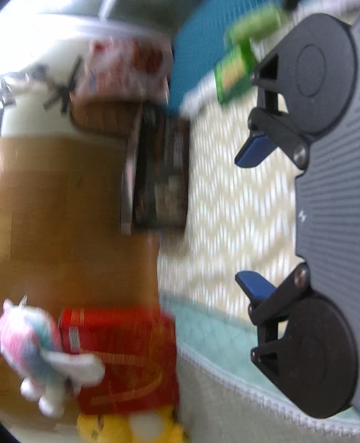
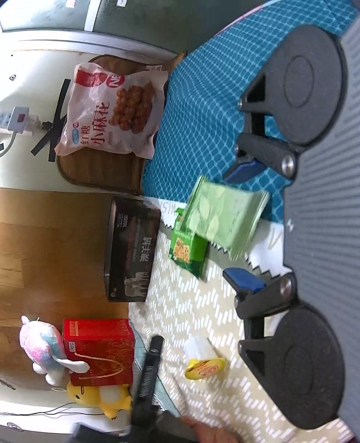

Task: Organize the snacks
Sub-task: 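Reach the right gripper to the light green pastry pack and grasp it, then carry the pastry pack into the tin box and open the right gripper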

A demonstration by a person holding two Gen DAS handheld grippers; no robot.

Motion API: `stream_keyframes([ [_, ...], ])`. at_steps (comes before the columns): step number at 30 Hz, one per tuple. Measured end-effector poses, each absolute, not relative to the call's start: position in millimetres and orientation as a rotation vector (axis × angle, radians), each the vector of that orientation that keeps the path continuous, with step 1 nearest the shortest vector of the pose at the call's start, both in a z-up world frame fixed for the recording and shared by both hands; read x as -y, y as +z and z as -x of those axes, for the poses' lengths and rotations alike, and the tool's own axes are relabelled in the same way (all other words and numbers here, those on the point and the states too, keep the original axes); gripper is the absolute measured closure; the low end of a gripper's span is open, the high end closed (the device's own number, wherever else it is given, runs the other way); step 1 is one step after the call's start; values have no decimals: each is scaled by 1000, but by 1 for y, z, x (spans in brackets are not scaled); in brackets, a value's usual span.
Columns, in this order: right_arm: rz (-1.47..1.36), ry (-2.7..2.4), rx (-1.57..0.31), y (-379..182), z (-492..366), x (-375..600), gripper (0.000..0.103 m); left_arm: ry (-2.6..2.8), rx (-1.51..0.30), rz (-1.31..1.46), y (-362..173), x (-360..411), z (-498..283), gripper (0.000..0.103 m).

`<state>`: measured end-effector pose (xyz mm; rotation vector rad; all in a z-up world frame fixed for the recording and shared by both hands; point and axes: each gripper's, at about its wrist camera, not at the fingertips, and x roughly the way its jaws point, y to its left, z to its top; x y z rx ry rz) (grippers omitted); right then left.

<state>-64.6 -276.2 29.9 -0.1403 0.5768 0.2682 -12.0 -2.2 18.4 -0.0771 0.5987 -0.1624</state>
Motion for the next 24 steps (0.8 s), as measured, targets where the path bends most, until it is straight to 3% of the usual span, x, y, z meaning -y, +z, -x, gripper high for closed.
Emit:
stream_keyframes([
  [4,110,257,-603,26,63,285,31,-380,-631,18,43,49,7,30],
  [11,19,346,-694,16,43,306,29,-667,-912,-57,28,139,-19,48],
  [12,2,371,-712,13,38,307,32,-683,-931,-39,25,144,-21,47],
  [13,-13,396,-717,12,35,307,45,-692,-944,-18,22,146,-24,48],
  [14,-13,421,-707,12,34,306,57,-703,-953,6,19,147,-26,55],
  [15,-14,449,-714,14,32,302,62,-719,-960,37,18,147,-28,66],
  [16,-12,450,-710,18,30,299,66,-730,-968,63,19,144,-29,68],
  [24,-25,554,-562,56,-7,255,68,-621,-817,88,67,95,-39,69],
])
